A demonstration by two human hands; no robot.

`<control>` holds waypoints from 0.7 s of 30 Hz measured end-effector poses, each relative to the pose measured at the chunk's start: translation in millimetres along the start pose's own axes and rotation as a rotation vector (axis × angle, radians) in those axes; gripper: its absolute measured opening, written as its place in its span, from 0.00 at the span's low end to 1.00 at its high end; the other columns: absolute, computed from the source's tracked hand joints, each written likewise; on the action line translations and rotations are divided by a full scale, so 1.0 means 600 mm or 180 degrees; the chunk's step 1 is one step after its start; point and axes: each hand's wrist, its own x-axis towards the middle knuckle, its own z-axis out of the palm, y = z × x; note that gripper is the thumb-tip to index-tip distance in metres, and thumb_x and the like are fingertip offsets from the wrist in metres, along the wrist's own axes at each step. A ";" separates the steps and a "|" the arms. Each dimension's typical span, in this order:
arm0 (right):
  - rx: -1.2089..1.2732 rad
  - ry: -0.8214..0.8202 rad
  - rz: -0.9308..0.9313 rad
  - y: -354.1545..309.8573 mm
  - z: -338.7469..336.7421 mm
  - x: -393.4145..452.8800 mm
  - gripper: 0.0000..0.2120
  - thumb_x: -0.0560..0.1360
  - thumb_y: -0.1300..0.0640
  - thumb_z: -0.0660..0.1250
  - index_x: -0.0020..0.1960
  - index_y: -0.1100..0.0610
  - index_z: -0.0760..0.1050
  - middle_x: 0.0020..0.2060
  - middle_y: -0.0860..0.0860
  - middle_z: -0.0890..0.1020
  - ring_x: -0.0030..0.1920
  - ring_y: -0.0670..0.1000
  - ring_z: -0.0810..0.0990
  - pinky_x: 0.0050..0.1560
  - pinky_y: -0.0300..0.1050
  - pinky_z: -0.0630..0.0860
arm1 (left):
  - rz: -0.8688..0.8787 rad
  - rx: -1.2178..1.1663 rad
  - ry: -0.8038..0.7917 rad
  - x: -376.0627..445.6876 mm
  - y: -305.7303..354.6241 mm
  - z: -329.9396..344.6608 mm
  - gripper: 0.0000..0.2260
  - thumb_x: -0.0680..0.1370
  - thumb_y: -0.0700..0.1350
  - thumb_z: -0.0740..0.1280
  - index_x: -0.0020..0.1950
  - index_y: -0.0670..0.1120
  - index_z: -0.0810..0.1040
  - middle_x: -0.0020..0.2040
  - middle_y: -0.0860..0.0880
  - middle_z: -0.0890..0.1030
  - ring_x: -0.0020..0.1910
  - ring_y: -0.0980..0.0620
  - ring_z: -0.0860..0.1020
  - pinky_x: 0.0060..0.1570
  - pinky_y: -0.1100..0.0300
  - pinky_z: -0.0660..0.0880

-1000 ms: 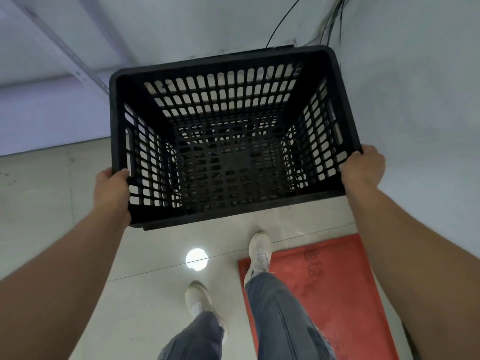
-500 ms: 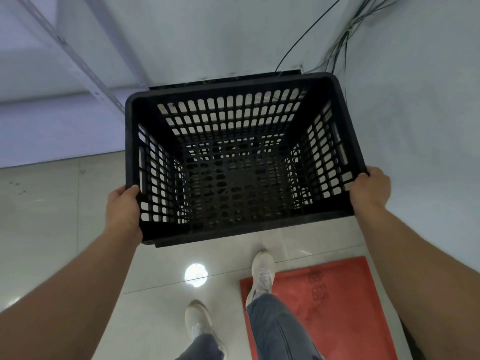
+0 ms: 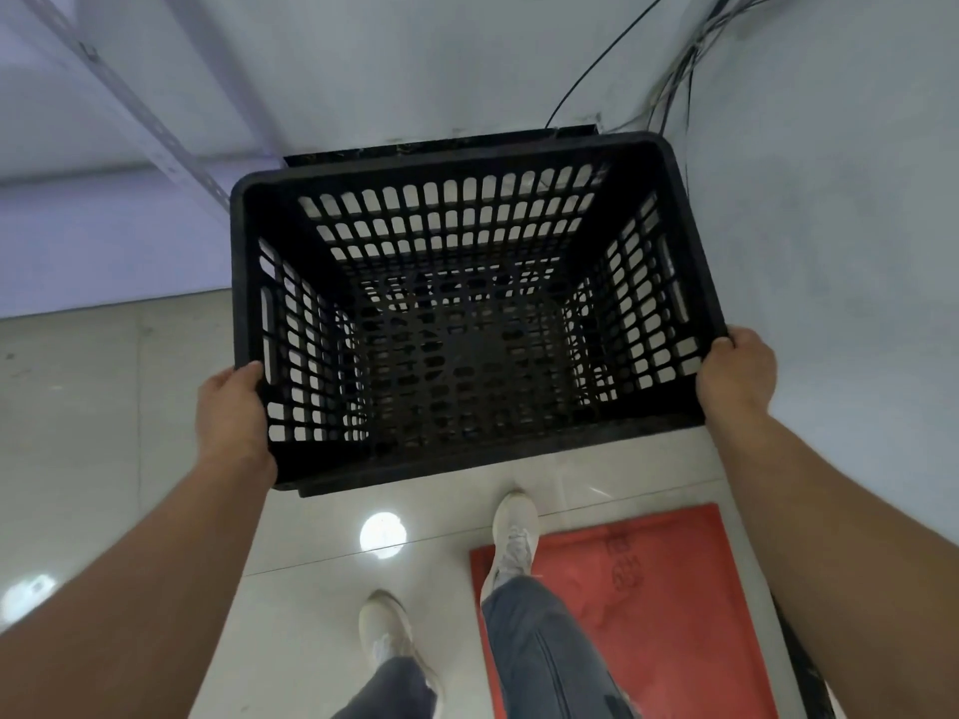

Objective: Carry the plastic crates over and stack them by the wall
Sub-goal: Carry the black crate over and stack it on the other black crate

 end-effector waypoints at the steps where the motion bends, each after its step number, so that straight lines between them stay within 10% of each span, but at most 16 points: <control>1: -0.0042 -0.0029 -0.0009 0.000 -0.002 -0.001 0.19 0.80 0.62 0.51 0.67 0.64 0.72 0.61 0.64 0.76 0.61 0.62 0.75 0.60 0.46 0.69 | 0.0024 0.0083 -0.0035 -0.002 0.000 0.001 0.23 0.69 0.54 0.64 0.63 0.50 0.74 0.56 0.45 0.82 0.51 0.41 0.81 0.50 0.38 0.77; 21: -0.1134 -0.0066 -0.0111 -0.023 -0.015 -0.031 0.18 0.80 0.60 0.54 0.67 0.64 0.68 0.65 0.66 0.70 0.64 0.65 0.69 0.63 0.57 0.67 | 0.0560 0.1024 0.0032 -0.022 -0.007 0.000 0.26 0.69 0.61 0.65 0.63 0.50 0.68 0.61 0.44 0.76 0.58 0.41 0.77 0.58 0.39 0.73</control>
